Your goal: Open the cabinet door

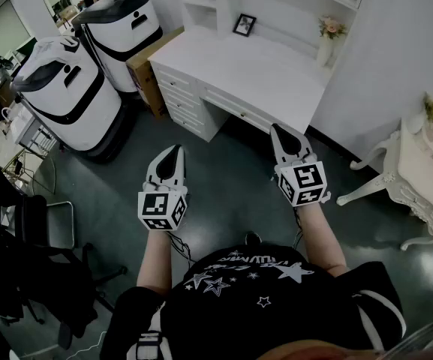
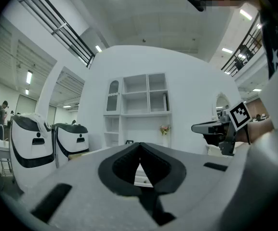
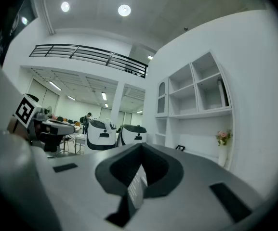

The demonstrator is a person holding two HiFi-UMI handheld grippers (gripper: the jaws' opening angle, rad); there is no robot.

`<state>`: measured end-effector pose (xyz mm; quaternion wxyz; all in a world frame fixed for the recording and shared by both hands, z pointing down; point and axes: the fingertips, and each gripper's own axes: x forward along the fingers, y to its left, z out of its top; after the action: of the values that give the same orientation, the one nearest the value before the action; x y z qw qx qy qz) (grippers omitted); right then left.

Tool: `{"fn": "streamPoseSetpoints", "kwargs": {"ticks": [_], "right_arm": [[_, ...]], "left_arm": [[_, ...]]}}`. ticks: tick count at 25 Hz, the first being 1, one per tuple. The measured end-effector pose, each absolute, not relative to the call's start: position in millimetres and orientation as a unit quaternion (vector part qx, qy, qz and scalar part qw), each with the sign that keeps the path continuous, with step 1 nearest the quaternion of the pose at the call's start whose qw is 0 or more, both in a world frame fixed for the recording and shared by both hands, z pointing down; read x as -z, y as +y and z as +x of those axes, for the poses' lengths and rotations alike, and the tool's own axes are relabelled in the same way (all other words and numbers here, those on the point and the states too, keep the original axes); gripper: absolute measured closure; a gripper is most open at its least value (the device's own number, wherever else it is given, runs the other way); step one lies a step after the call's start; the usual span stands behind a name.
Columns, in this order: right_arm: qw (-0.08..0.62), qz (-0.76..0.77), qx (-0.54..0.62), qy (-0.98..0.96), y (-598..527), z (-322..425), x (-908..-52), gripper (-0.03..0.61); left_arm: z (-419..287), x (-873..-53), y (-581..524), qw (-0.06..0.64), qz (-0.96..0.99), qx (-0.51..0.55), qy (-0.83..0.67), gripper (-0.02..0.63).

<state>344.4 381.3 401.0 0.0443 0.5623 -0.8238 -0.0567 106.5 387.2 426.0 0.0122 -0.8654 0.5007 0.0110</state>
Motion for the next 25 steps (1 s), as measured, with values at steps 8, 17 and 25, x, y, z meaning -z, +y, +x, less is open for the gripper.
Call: {"fn": "streamPoseSetpoints", "kwargs": {"ticks": [8,17,25], "right_arm": [[0.049,0.552,0.043,-0.831,387,325,-408,0.574],[0.038,0.547,0.027,-0.836,396,293,-430,0.574],[0.033,0.561,0.000,-0.827,409,276,-449,0.572]], "left_arm": [[113,-428,401,0.023,-0.872,0.007,0.489,0.606],[60,-450,411,-0.035,-0.859,-0.012,0.510,0.606],[15,-465,412,-0.037,-0.852,-0.016,0.522,0.428]]}}
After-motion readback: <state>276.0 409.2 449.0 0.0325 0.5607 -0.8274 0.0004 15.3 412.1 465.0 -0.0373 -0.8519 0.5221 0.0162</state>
